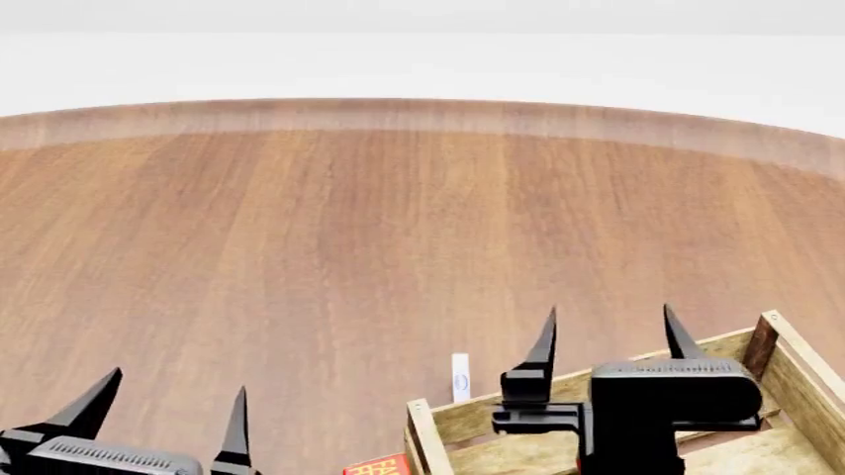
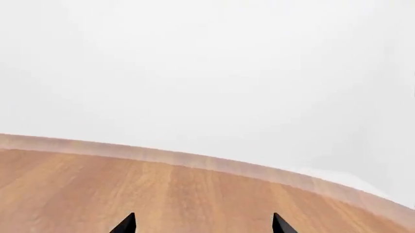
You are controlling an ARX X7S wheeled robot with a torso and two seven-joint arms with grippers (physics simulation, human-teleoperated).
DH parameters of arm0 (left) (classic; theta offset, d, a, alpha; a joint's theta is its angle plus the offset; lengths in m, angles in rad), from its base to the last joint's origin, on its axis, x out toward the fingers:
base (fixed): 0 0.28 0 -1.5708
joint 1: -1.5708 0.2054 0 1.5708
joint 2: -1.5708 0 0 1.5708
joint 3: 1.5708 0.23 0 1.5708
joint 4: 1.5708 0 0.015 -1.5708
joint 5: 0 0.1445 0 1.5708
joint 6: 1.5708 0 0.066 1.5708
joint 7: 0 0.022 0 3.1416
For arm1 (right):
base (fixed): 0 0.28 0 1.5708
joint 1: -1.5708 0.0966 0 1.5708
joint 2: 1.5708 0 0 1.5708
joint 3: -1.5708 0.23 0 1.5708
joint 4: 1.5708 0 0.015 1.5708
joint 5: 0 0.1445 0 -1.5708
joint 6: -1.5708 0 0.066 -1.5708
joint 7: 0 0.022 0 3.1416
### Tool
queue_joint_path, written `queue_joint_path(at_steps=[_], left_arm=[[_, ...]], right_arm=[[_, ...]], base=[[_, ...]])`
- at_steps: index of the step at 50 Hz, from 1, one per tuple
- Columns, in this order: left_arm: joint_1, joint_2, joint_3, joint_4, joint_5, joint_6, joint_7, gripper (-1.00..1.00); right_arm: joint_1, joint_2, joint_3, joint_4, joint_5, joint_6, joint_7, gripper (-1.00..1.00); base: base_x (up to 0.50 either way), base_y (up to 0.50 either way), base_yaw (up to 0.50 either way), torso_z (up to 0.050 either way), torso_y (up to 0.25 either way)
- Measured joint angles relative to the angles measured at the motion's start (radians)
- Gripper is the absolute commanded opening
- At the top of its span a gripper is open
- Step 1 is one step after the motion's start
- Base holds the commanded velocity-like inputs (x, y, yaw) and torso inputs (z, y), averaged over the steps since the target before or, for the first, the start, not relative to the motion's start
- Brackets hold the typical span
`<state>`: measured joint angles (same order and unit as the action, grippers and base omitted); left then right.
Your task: Pick up the tomato sauce, and put it in the wooden tray.
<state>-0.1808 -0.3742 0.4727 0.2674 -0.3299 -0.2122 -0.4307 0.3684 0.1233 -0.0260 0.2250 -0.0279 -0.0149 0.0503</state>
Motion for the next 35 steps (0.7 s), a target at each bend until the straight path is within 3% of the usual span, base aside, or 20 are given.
queue_joint_path(at_steps=[16, 35], left_arm=[[-0.004, -0.016, -0.004, 0.097, -0.025, -0.046, -0.015, 1.00], [0.009, -0.050, -0.006, 0.285, -0.051, -0.105, -0.048, 1.00]], right_arm=[[-0.310, 0.025, -0.045, -0.572, -0.046, 0.012, 0.019, 1.00], [-0.458, 0.051, -0.085, -0.782, -0.082, -0.040, 0.041, 1.00]], base=[[0.00, 0.00, 0.00, 0.000, 0.000], [0.00, 0.00, 0.00, 0.000, 0.000]])
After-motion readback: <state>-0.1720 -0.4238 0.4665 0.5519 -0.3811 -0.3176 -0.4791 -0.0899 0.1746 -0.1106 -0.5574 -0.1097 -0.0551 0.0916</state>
